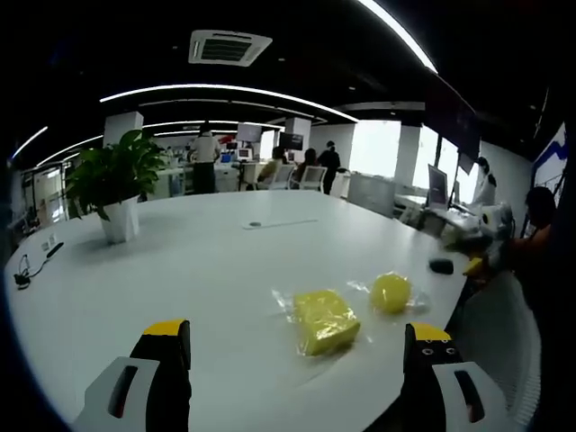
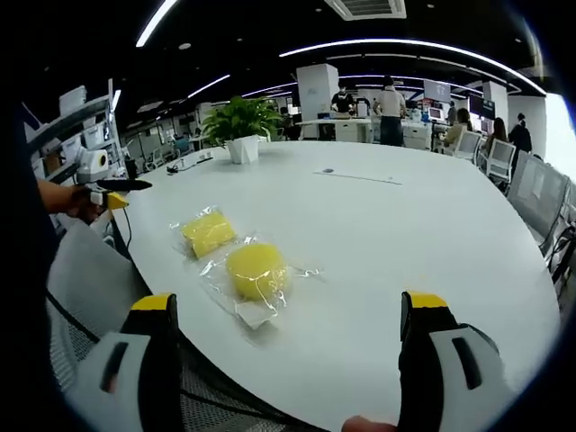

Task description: Compare the silicone blocks by pressing each to a similar depth, holding the contact briefly, and releasing to observe deformation and rebound differences across the visible hardness samples.

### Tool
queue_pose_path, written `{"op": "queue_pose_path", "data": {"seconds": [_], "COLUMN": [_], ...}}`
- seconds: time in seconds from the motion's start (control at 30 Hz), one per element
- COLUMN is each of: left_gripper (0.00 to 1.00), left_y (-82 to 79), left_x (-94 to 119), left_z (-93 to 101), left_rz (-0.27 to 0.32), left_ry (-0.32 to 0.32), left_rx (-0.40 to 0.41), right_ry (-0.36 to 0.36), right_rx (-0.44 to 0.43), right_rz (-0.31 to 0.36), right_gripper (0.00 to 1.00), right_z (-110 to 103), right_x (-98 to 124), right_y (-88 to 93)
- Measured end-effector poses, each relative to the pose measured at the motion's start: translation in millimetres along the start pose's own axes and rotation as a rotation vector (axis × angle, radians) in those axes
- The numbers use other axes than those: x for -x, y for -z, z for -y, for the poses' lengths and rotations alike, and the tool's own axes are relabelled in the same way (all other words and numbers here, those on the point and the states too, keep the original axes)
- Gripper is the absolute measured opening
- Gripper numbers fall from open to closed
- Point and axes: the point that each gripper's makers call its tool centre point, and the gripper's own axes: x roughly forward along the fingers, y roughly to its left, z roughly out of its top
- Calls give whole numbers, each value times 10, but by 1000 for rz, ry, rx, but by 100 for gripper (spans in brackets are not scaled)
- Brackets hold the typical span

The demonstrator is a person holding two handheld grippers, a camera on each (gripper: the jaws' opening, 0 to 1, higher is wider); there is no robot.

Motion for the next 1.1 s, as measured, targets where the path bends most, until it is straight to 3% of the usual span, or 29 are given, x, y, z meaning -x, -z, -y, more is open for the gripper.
{"op": "queue_pose_path", "data": {"seconds": [0.37, 1.1], "left_gripper": [100, 100], "left_y": [92, 5], "left_x": [19, 7], "left_z": [9, -53], "left_rz": [-28, 23], "left_ry": [7, 1], "left_rx": [15, 45], "right_ry": [9, 5], "right_rx": [0, 4], "right_rz": [-1, -6], "right_gripper": [96, 96], "right_z": [-7, -63], "right_x": [10, -23], "right_y": [12, 5]}}
